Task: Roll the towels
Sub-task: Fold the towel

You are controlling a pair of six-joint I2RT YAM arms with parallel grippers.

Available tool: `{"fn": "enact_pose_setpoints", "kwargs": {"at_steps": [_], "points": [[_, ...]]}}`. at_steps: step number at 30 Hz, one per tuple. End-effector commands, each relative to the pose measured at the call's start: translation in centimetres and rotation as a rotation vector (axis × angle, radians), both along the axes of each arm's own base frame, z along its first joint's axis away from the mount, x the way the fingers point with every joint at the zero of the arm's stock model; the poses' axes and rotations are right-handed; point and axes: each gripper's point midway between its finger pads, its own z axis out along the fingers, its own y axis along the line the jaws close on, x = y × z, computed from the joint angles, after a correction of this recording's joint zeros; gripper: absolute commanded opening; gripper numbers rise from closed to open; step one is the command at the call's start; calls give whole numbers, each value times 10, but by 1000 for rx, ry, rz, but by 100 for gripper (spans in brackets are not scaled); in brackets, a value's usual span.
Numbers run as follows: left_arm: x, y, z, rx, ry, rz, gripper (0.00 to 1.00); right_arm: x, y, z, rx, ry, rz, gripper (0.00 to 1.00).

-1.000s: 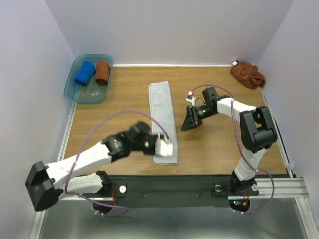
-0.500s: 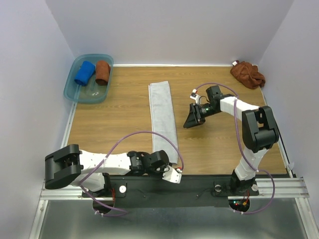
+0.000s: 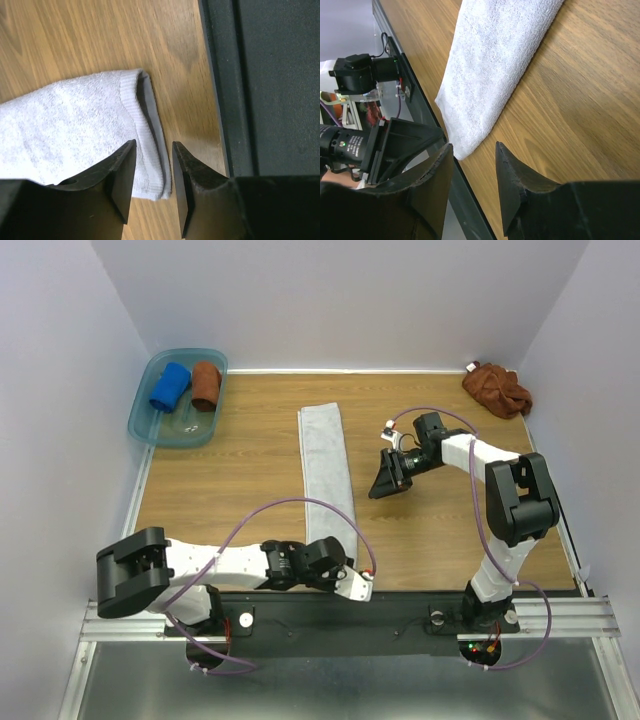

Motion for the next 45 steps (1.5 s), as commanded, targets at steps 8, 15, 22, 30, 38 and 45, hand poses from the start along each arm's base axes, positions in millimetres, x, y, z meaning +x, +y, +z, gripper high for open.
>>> {"fn": "enact_pose_setpoints", "kwargs": {"at_steps": [8,15,22,30,38,45], "points": [[15,-12,-9,-10,92,11,44,0,-4,3,-14,-43,10,44],[-1,-6,-19,59,198,-84,31,5,-3,2,-15,-38,12,42],[-7,-5,-8,67,264,-119,0,4,-5,2,-15,-35,13,40],[-22,-20,49,-27,397,-134,0,9,-5,12,-2,-62,14,40],[44,-21,77,-76,400,-46,0,25,-9,22,-6,-114,-2,41],[120,-21,79,-100,338,64,0,31,-15,24,-24,-137,-15,55]]}}
